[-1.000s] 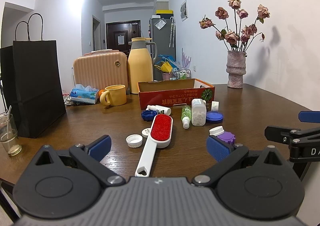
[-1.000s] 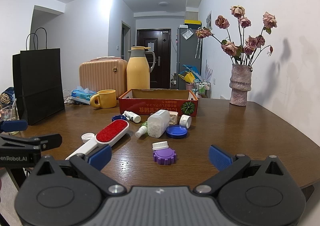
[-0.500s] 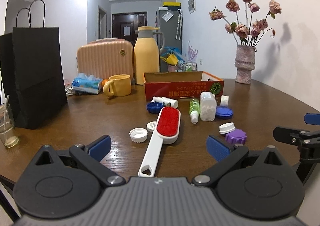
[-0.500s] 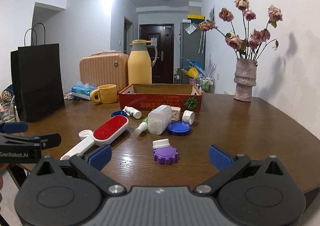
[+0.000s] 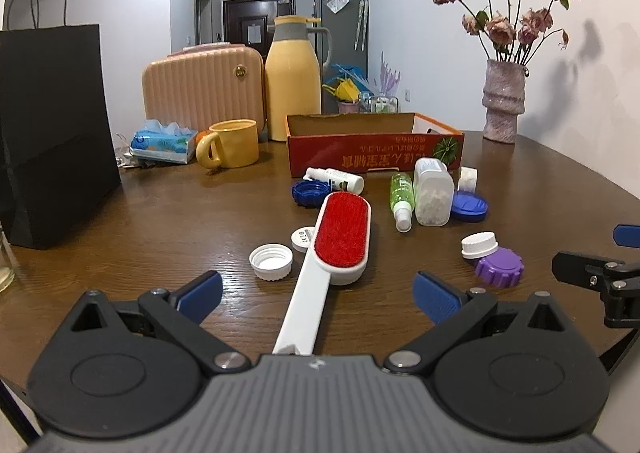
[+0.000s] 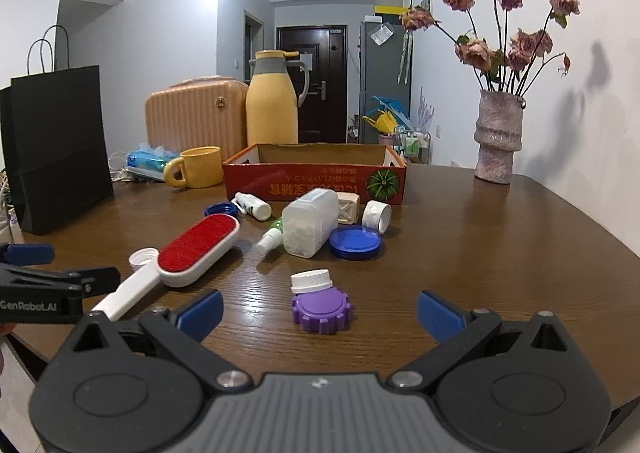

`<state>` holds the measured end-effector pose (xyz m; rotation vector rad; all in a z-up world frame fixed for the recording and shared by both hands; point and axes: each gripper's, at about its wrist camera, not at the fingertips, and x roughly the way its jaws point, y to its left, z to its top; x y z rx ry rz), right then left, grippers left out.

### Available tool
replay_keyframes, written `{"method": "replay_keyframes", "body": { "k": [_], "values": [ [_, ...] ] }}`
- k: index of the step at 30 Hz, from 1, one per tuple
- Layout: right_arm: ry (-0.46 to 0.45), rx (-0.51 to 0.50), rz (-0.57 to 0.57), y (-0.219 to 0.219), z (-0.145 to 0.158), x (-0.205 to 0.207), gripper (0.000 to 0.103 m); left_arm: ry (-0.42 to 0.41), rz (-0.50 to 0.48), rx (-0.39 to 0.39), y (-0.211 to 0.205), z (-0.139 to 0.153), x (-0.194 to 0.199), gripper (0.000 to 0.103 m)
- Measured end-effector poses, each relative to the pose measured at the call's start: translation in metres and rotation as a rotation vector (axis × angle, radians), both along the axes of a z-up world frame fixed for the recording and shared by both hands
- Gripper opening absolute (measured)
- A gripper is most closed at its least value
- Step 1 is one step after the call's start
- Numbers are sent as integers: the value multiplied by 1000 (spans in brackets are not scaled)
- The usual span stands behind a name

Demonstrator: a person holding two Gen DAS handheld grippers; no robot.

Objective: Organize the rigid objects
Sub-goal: 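Grasp the purple gear-shaped cap with the right gripper while the left gripper approaches the red lint brush, then close the left gripper on the red lint brush while the right gripper holds the purple cap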

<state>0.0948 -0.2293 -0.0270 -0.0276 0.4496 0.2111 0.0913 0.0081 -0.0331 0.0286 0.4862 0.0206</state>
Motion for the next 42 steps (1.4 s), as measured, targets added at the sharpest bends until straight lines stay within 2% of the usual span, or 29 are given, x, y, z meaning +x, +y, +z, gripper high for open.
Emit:
{"method": "replay_keyframes", "body": {
  "k": [10,21,27,28,31,36,42],
  "values": [
    [47,-12,23,2,-15,37,102,45,-1,-9,-1,-12,36,103],
    [130,-46,33,4,-40,83,94,101,-2,2,-3,-25,69,103],
    [170,-28,75,5,-49,100,72,123,-8,9,-4,-28,82,103],
    [180,-32,84,7,-51,103,65,126,-8,11,-5,-28,84,103],
    [179,-56,109,11,-55,106,52,133,-11,18,-7,-29,89,103],
    [167,-47,180,11,-55,105,51,145,-20,30,-10,-30,98,103],
    [161,54,195,-9,-50,106,51,162,-34,43,-14,-31,112,103]
  ]
}}
